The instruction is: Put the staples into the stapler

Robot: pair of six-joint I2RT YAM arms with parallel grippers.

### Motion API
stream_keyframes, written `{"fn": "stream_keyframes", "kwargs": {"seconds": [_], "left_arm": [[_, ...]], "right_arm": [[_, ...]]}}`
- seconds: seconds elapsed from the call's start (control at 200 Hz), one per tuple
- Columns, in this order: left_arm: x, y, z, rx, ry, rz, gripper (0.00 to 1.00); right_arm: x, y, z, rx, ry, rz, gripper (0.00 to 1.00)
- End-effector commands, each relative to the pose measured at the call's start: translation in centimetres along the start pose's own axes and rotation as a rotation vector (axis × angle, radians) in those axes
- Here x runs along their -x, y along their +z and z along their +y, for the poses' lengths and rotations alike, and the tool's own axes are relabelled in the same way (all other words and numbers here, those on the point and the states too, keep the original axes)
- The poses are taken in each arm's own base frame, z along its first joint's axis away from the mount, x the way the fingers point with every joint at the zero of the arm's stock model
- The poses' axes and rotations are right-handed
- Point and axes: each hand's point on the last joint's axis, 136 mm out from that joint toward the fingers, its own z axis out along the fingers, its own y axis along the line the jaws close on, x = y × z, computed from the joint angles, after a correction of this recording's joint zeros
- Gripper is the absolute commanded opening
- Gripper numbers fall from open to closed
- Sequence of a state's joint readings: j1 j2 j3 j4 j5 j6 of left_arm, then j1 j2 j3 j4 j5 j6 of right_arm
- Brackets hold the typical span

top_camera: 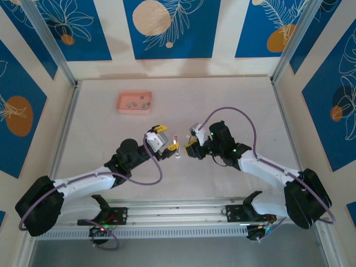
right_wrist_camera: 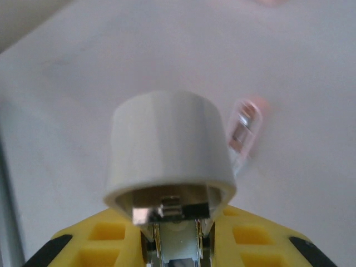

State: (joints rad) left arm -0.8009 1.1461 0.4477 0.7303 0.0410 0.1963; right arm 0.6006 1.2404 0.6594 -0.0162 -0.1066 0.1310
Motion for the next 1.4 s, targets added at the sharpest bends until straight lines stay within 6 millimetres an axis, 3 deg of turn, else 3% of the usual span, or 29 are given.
{"fn": "stream_keyframes", "kwargs": {"seconds": [0.0, 0.15, 0.355, 0.84, 1.095, 1.395], "left_arm": [[-2.7, -1.0, 3.7, 0.235, -0.041, 0.106, 0.73], [-4.5, -1.6, 5.1, 0.330, -0.055, 0.175, 0.74], [-5.2, -1.9, 5.5, 0.356, -0.073, 0.187, 0.74], [-5.3, -1.9, 5.9, 0.375, -0.066, 0.183, 0.74], [-5.5, -1.9, 6.0, 0.380, -0.059, 0.188, 0.74], [-5.5, -1.8, 6.0, 0.378, -0.058, 0.190, 0.74]], "right_arm": [[-1.4, 0.2, -4.1, -0.270, 0.366, 0.104, 0.16], [-2.6, 1.5, -5.7, -0.413, 0.480, 0.184, 0.17], [-3.9, 2.9, -7.1, -0.537, 0.578, 0.271, 0.19], [-3.3, 6.4, -8.0, -0.597, 0.549, 0.310, 0.24], [-3.8, 7.2, -8.5, -0.621, 0.547, 0.342, 0.43], [-4.7, 7.6, -8.7, -0.633, 0.539, 0.370, 0.40]]}}
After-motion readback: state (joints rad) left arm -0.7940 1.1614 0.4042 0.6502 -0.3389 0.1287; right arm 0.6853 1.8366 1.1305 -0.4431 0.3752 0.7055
